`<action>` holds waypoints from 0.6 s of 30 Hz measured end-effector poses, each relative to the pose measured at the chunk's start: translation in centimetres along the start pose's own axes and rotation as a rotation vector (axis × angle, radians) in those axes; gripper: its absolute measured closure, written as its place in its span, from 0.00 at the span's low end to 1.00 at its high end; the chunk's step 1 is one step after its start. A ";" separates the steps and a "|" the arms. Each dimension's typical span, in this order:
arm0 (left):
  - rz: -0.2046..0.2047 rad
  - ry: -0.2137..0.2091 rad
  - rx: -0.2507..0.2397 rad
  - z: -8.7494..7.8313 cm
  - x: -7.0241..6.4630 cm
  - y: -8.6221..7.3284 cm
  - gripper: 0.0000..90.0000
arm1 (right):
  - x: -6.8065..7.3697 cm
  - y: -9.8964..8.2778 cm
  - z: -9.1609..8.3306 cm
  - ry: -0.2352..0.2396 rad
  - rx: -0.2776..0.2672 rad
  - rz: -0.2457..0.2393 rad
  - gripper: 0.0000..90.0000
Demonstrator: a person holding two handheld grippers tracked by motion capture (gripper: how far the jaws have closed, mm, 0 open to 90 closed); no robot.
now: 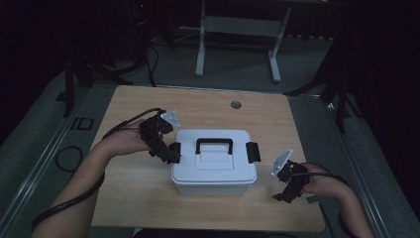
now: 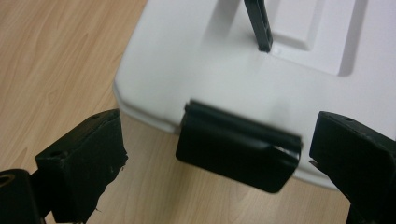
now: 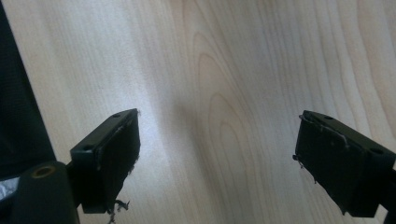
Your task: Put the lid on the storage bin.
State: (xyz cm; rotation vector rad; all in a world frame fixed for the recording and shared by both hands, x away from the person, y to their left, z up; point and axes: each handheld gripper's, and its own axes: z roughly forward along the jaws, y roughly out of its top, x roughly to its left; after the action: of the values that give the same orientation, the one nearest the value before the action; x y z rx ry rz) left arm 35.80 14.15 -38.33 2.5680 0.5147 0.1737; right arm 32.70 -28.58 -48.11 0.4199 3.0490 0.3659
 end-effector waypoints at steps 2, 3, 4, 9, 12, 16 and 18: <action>-0.012 -0.008 0.002 -0.2 -0.2 -0.7 0.03 | 0.0 -0.1 0.0 -0.006 -0.004 0.001 0.15; -0.012 -0.008 0.002 -0.2 -0.2 -0.7 0.03 | 0.0 -0.1 0.0 -0.006 -0.004 0.001 0.15; -0.012 -0.008 0.002 -0.2 -0.2 -0.7 0.03 | 0.0 -0.1 0.0 -0.008 -0.002 0.004 0.15; -0.031 0.005 -0.013 -0.9 -0.6 -3.2 0.03 | -0.1 -0.4 0.1 -0.019 -0.015 0.014 0.15; -0.043 0.008 -0.021 -1.1 -0.8 -4.6 0.03 | -0.1 -0.7 0.3 -0.020 -0.015 0.027 0.15; -0.025 0.010 -0.037 -0.9 -1.1 -6.3 0.03 | -0.1 -1.0 0.4 -0.025 -0.021 0.038 0.15; -0.030 0.006 -0.061 -0.8 -1.2 -7.1 0.03 | -0.1 -1.0 0.5 -0.028 -0.028 0.041 0.15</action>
State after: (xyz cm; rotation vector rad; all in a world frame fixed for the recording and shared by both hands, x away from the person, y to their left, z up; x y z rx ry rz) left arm 32.21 19.69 -41.26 2.5003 0.5415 0.1834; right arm 32.60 -29.48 -48.82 0.4822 3.0080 0.4004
